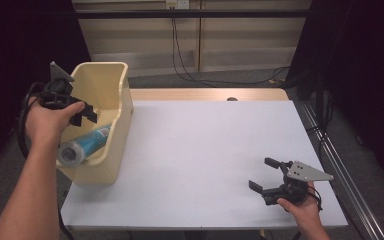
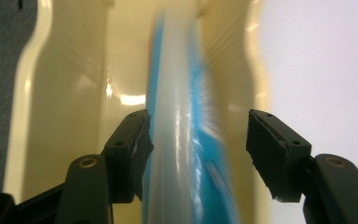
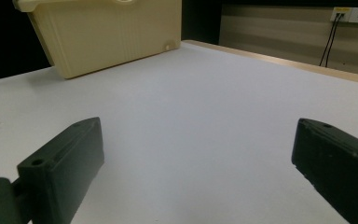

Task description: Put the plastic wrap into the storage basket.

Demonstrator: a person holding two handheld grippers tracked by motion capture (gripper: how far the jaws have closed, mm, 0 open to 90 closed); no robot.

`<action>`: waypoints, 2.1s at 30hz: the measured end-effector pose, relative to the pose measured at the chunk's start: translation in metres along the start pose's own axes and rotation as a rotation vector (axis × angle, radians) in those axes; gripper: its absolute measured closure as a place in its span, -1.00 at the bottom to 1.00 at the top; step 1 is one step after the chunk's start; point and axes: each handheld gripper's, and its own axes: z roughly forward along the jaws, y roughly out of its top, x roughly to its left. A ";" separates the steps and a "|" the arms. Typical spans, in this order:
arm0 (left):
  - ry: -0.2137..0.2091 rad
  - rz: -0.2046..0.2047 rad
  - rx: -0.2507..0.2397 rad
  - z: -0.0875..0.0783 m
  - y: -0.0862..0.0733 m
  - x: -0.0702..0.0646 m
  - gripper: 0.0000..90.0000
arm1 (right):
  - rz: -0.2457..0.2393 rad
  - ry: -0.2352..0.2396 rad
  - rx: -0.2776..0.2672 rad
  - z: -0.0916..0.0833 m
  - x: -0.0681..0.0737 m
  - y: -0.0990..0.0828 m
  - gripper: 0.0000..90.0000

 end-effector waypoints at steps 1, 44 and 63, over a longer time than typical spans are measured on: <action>-0.006 -0.001 -0.012 -0.006 0.002 -0.003 -0.20 | 0.000 0.001 0.003 0.000 0.000 0.000 -0.95; -0.255 0.140 -0.155 0.038 0.005 -0.084 -0.62 | 0.004 -0.013 0.001 -0.005 0.000 -0.001 -0.95; -0.311 0.230 -0.200 0.055 -0.009 -0.105 -0.72 | 0.003 -0.015 0.006 -0.003 0.001 -0.001 -0.97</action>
